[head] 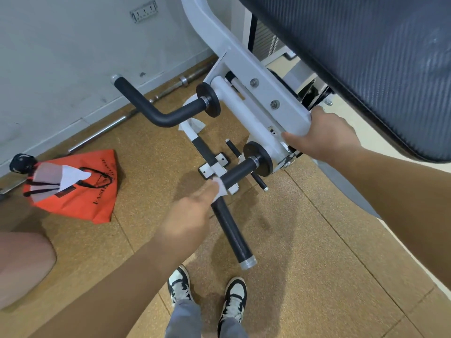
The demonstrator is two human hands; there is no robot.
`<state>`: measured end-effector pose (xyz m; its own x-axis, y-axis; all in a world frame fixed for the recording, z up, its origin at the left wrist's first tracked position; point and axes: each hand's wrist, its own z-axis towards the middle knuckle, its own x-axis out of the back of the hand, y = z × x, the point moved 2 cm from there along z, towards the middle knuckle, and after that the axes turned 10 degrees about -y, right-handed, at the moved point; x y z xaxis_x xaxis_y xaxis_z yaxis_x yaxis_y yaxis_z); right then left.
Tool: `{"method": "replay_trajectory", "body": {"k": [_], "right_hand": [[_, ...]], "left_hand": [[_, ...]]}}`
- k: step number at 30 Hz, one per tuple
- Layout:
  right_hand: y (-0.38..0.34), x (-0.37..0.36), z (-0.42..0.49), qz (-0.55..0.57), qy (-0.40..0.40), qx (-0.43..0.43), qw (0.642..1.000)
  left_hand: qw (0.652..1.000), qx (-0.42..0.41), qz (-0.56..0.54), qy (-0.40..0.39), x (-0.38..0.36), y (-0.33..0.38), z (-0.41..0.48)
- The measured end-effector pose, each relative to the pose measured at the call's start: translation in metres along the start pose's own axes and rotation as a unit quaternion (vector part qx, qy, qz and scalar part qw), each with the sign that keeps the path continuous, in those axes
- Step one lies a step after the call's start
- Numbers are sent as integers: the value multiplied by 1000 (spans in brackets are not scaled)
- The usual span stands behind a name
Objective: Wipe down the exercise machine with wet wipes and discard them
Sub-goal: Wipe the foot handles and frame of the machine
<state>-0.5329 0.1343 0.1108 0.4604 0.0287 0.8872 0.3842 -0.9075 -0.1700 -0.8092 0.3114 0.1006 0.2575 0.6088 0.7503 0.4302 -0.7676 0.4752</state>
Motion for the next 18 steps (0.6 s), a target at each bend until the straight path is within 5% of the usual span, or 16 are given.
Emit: {"method": "replay_trajectory", "body": {"k": [4, 7, 10, 13, 16, 18], "right_hand": [[1, 1, -1, 3, -2, 1, 1000], [-2, 1, -2, -1, -5, -6, 1000], [-2, 0, -2, -9, -2, -11, 1000], [-2, 0, -1, -5, -3, -13, 1000], [-1, -1, 1, -1, -5, -10, 1000], [0, -2, 2, 3, -3, -10, 1000]], "left_hand": [[996, 78, -15, -52, -4, -23, -21], [985, 132, -113, 20, 11, -30, -1], [978, 95, -161, 88, 17, -19, 25], [974, 41, -214, 61, 7, -5, 39], [931, 76, -356, -13, -1, -3, 35], [866, 127, -480, -50, 1, -6, 33]]}}
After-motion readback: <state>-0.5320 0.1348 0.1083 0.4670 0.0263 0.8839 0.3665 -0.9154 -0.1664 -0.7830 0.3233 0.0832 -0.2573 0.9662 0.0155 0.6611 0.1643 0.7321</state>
